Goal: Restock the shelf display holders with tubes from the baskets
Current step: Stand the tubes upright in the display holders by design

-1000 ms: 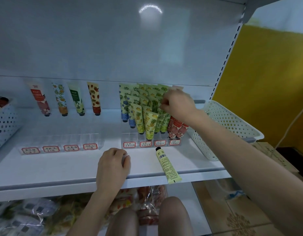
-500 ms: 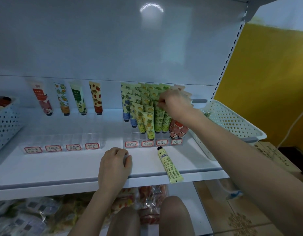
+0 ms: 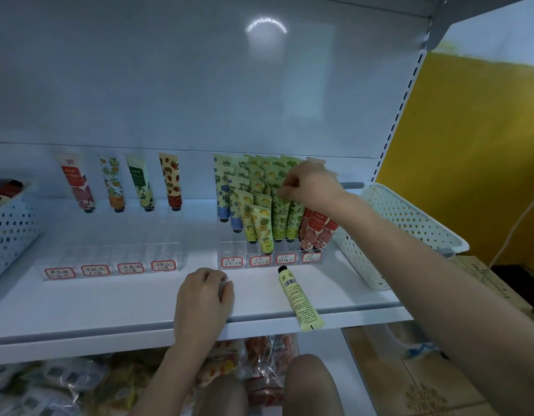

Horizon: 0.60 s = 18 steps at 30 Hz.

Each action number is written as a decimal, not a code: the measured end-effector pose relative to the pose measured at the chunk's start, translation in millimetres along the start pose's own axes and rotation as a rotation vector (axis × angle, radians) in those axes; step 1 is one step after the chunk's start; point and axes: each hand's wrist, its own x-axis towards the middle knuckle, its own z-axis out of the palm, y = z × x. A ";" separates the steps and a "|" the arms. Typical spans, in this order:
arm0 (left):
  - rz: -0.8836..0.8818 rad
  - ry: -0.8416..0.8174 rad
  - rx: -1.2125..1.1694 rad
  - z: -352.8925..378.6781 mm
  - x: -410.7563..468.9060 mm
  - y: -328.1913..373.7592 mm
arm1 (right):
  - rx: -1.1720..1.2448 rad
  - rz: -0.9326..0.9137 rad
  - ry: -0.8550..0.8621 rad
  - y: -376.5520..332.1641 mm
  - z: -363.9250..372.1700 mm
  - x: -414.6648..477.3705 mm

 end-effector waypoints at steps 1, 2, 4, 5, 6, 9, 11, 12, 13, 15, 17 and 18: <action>0.000 0.000 0.002 -0.2 -0.1 0.2 | 0.003 -0.003 -0.002 0.0 -0.7 -1.0; 0.001 0.001 0.005 -0.5 -0.2 0.2 | -0.002 -0.015 -0.001 -0.5 -0.5 -1.9; 0.007 0.007 0.011 -0.9 -0.2 0.1 | -0.054 -0.048 0.009 -2.1 1.9 -3.0; 0.010 0.010 0.013 -0.9 -0.4 0.1 | -0.091 -0.057 0.014 -2.7 3.2 -3.4; 0.011 0.013 0.011 -1.1 -0.7 0.5 | -0.125 -0.060 0.020 -3.3 4.6 -3.3; -0.001 0.014 0.015 -1.2 -1.4 0.9 | -0.172 -0.056 0.018 -3.7 5.9 -1.5; -0.010 0.003 0.019 -0.7 -1.5 0.5 | -0.162 -0.035 0.013 -1.4 6.2 -0.6; -0.011 -0.001 0.017 -0.4 -1.3 0.4 | -0.161 -0.023 0.013 -0.2 6.3 -1.1; -0.012 -0.003 0.014 0.0 -1.2 -0.2 | -0.169 -0.019 0.018 0.5 6.9 -1.5; -0.020 -0.013 0.014 0.5 -1.5 -0.8 | -0.197 -0.029 0.034 1.1 8.5 -2.2; -0.030 -0.018 0.014 0.5 -1.6 -0.7 | -0.202 -0.008 0.019 -0.7 6.7 -1.4; -0.034 -0.021 0.011 0.2 -1.4 -0.5 | -0.186 0.013 0.000 -1.7 4.6 -0.6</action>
